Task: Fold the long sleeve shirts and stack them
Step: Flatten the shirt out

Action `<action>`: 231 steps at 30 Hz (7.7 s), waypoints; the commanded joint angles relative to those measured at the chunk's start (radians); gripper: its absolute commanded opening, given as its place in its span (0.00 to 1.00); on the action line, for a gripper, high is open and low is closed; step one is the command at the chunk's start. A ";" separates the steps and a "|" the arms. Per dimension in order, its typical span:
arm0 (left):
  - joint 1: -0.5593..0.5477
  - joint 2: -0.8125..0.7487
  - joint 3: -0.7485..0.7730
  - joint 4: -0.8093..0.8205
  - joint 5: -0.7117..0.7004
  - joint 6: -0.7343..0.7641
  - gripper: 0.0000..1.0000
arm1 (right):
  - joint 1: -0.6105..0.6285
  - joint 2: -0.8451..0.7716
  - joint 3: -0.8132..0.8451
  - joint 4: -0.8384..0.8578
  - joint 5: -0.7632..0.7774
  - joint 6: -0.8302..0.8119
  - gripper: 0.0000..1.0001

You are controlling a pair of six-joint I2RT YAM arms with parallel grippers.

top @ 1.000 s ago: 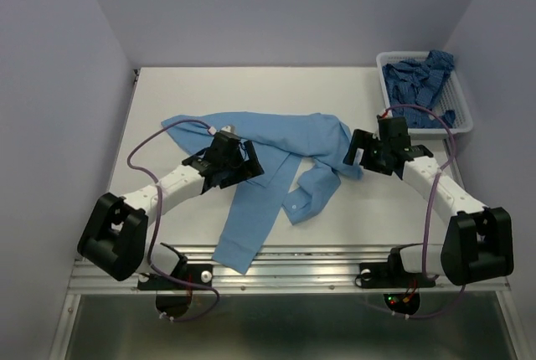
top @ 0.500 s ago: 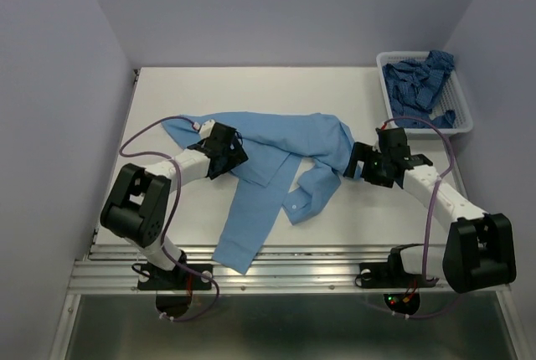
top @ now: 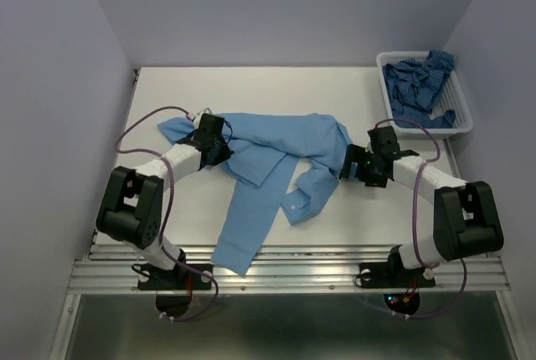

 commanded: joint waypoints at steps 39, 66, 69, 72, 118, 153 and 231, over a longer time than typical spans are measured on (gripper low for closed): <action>0.502 0.101 1.452 -0.185 0.667 0.099 0.00 | -0.438 0.232 1.366 0.094 -0.498 0.141 0.01; 0.568 -0.340 -0.124 0.029 0.557 0.120 0.07 | -0.438 -0.085 0.444 -0.093 -0.408 0.024 0.03; 0.559 -0.253 -0.086 -0.001 0.506 0.115 0.07 | -0.438 0.022 0.478 -0.084 -0.397 0.011 0.03; 0.541 -0.159 0.020 -0.004 0.475 0.117 0.04 | -0.438 0.154 0.582 -0.061 -0.405 0.014 0.03; 0.266 0.118 0.049 0.130 0.236 0.029 0.63 | -0.206 0.412 0.625 0.014 -0.104 -0.334 1.00; 0.268 -0.159 0.275 -0.044 0.260 0.118 0.00 | -0.119 0.307 0.827 -0.060 -0.107 -0.291 0.01; 0.409 -0.509 -0.406 0.036 0.164 -0.041 0.00 | -0.177 -0.204 0.122 -0.136 -0.317 -0.049 0.01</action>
